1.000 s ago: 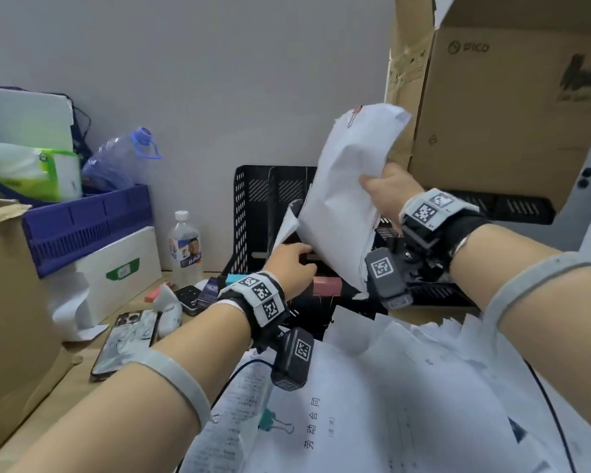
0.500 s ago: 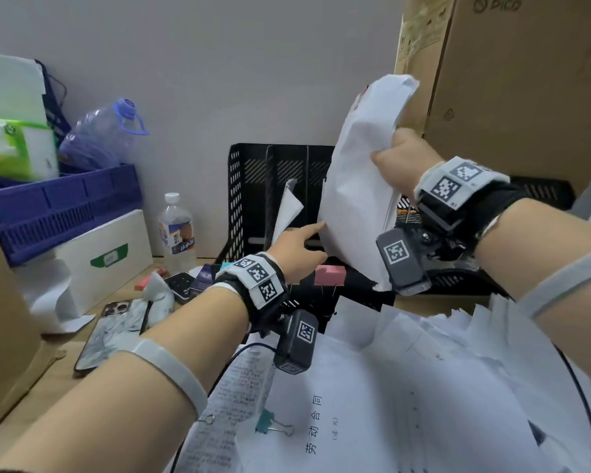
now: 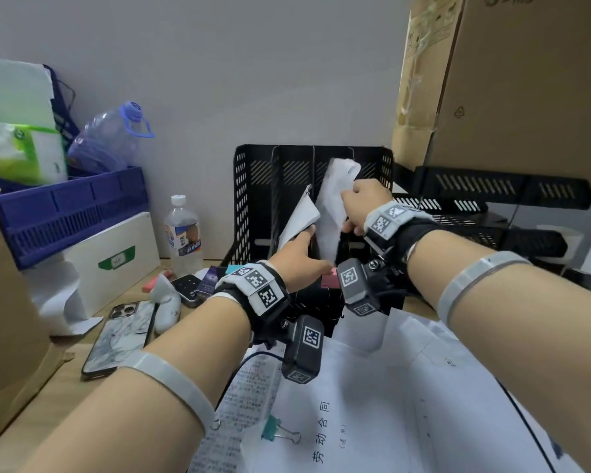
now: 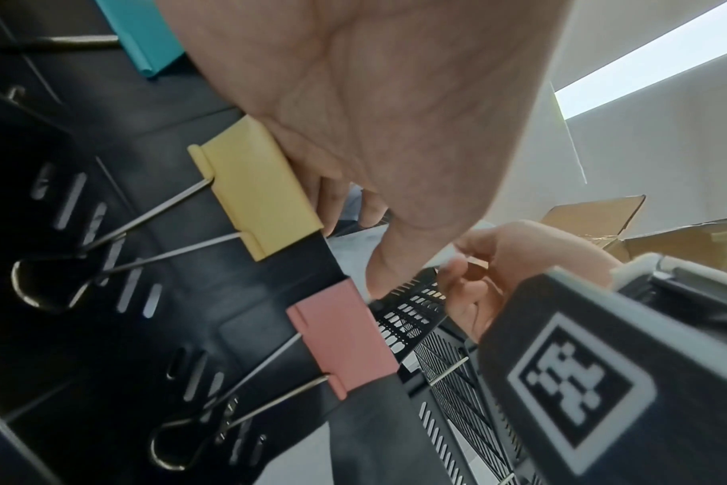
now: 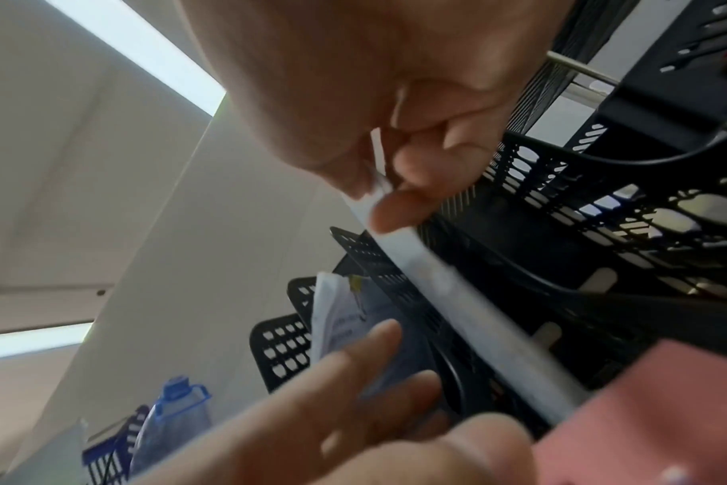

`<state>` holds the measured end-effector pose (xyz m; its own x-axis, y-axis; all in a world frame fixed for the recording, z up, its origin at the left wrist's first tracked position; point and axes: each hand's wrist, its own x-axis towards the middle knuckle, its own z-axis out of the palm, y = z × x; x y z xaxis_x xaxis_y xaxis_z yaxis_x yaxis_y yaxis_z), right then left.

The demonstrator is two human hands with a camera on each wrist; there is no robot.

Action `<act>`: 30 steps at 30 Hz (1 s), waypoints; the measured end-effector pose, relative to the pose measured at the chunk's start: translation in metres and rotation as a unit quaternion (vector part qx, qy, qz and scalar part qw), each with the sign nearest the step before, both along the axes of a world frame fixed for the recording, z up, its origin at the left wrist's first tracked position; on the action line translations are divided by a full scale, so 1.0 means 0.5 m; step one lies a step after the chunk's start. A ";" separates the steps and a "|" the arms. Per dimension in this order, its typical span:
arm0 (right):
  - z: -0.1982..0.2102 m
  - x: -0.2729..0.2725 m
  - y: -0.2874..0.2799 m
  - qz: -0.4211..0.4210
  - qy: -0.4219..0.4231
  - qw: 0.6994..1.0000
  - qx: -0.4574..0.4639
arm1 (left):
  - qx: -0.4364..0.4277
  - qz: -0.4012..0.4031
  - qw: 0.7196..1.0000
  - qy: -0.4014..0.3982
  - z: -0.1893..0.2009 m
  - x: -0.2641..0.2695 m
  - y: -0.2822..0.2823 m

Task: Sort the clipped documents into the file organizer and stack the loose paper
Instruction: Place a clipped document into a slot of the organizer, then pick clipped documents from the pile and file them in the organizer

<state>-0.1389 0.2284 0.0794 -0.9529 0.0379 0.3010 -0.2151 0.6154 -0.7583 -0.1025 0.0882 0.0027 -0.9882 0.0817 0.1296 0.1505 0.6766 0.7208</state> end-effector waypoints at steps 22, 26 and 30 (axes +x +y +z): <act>-0.185 0.231 0.104 0.189 -0.229 0.911 0.287 | 0.043 0.033 0.989 -0.141 -0.060 0.211 -0.077; -0.223 0.252 0.117 0.161 -0.235 0.923 0.259 | 0.045 0.017 0.966 -0.254 -0.097 0.253 -0.081; -0.237 0.267 0.111 0.160 -0.234 0.934 0.216 | 0.026 0.003 0.967 -0.253 -0.122 0.262 -0.081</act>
